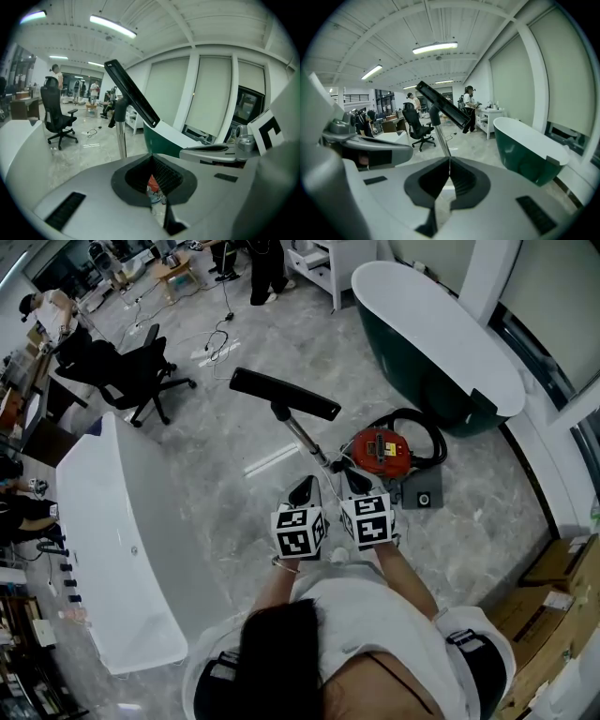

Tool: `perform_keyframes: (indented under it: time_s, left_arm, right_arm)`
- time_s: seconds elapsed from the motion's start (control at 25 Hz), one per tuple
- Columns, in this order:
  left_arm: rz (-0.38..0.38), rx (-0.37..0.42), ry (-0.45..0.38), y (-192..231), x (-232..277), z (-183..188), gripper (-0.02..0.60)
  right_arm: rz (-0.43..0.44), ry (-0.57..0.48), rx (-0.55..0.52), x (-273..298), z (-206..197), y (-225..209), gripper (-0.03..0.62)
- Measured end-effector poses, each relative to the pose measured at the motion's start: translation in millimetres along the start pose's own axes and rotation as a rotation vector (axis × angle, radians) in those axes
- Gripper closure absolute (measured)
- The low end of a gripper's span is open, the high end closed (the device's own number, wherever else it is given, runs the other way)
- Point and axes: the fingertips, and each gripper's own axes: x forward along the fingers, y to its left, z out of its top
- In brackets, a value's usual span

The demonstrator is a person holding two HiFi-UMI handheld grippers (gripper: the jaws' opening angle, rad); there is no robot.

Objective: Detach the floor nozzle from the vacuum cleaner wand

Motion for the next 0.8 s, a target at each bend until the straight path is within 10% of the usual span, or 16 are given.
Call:
perform_keyframes:
  time_s: [0.8]
  left_arm:
    - [0.079, -0.071, -0.05, 12.1, 13.0, 17.9, 0.578]
  right_arm:
    - [0.09, -0.047, -0.044, 24.5, 21.7, -4.0, 0.579]
